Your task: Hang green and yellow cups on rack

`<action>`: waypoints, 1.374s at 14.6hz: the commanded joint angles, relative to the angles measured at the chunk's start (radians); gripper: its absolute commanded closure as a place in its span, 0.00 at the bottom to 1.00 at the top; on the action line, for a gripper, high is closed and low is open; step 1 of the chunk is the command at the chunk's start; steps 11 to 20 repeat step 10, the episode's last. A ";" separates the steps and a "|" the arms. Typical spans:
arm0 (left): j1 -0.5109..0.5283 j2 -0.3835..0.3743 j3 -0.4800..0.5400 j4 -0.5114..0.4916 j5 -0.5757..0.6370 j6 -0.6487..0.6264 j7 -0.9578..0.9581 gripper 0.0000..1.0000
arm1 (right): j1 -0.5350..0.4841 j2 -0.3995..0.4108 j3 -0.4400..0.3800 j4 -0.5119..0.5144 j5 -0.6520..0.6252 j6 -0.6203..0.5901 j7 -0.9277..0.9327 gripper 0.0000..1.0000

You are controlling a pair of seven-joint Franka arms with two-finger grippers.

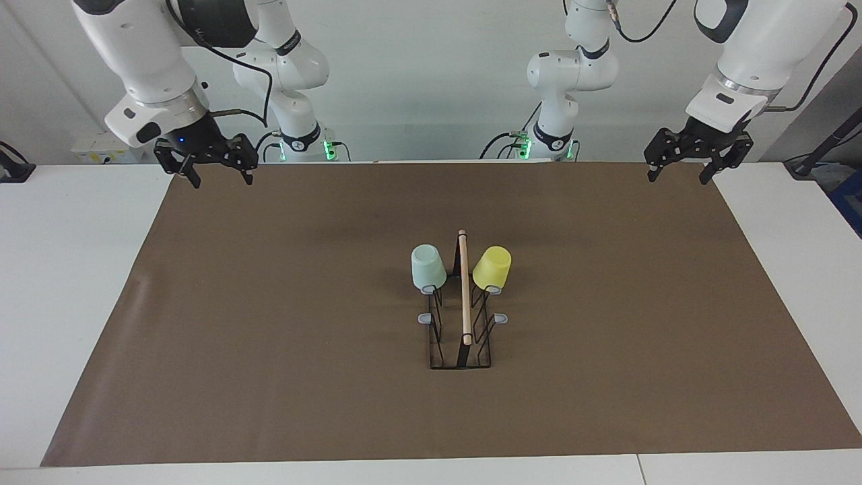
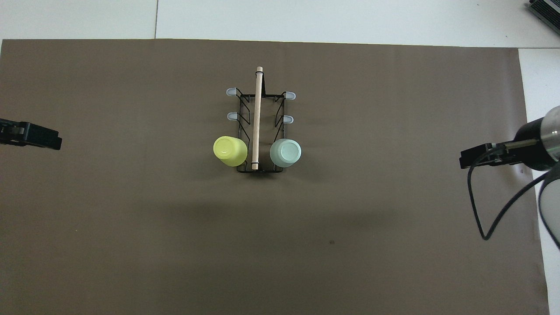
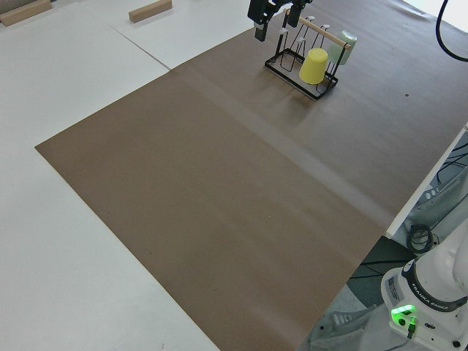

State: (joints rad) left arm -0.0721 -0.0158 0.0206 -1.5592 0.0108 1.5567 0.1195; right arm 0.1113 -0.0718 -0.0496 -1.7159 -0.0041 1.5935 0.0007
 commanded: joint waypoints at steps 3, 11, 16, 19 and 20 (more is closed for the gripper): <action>-0.008 -0.007 -0.047 -0.030 -0.018 0.072 -0.001 0.00 | 0.138 -0.005 0.008 -0.080 0.058 0.164 0.189 0.00; 0.006 -0.021 -0.047 -0.047 -0.017 0.066 -0.001 0.00 | 0.384 0.252 0.008 -0.054 0.133 0.628 0.422 0.00; 0.006 -0.021 -0.047 -0.047 -0.017 0.066 -0.001 0.00 | 0.384 0.252 0.008 -0.054 0.133 0.628 0.422 0.00; 0.006 -0.021 -0.047 -0.047 -0.017 0.066 -0.001 0.00 | 0.384 0.252 0.008 -0.054 0.133 0.628 0.422 0.00; 0.006 -0.021 -0.047 -0.047 -0.017 0.066 -0.001 0.00 | 0.384 0.252 0.008 -0.054 0.133 0.628 0.422 0.00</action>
